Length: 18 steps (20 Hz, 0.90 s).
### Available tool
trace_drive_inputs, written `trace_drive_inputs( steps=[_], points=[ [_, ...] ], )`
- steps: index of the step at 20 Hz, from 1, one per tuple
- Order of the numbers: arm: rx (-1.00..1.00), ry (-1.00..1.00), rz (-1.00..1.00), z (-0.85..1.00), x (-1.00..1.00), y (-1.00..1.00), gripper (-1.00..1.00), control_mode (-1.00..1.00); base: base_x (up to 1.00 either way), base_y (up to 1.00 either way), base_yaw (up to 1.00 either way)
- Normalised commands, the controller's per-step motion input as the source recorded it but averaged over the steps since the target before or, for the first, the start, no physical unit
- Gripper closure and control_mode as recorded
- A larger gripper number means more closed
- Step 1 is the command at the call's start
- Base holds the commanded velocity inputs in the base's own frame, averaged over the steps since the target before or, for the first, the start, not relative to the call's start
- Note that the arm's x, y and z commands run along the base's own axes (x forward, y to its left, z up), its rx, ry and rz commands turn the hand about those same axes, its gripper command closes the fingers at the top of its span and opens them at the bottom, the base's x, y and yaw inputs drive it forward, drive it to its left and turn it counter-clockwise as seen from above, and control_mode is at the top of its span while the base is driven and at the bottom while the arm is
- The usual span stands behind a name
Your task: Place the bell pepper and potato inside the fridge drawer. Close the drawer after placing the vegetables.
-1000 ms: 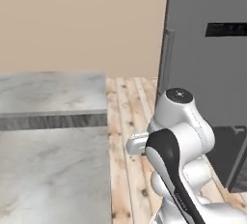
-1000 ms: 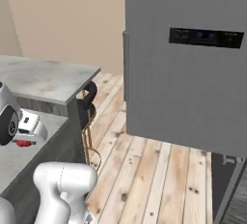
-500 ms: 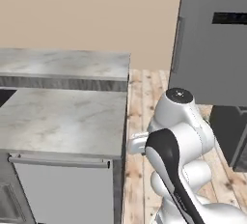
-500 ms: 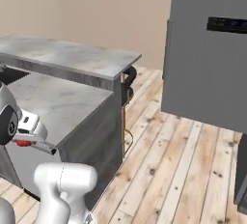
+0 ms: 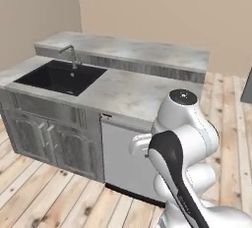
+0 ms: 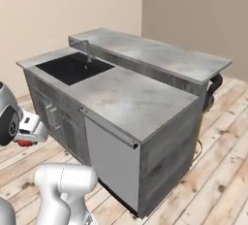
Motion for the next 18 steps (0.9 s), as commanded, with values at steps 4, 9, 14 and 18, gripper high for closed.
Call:
trace_drive_inputs(
  steps=[4, 9, 14, 18],
  points=[
    [0.0, 0.0, 0.0, 0.0, 0.0, 0.0, 1.0, 1.0, 0.08, 1.0, 0.43],
    [0.0, 0.0, 0.0, 0.0, 0.0, 0.0, 1.0, 1.0, 0.81, 0.97, 0.26],
    [0.0, 0.0, 0.0, 0.0, 0.0, 0.0, 1.0, 1.0, 1.0, 0.88, 0.01],
    [0.0, 0.0, 0.0, 0.0, 0.0, 0.0, 1.0, 1.0, 1.0, 0.81, 0.04]
  ],
)
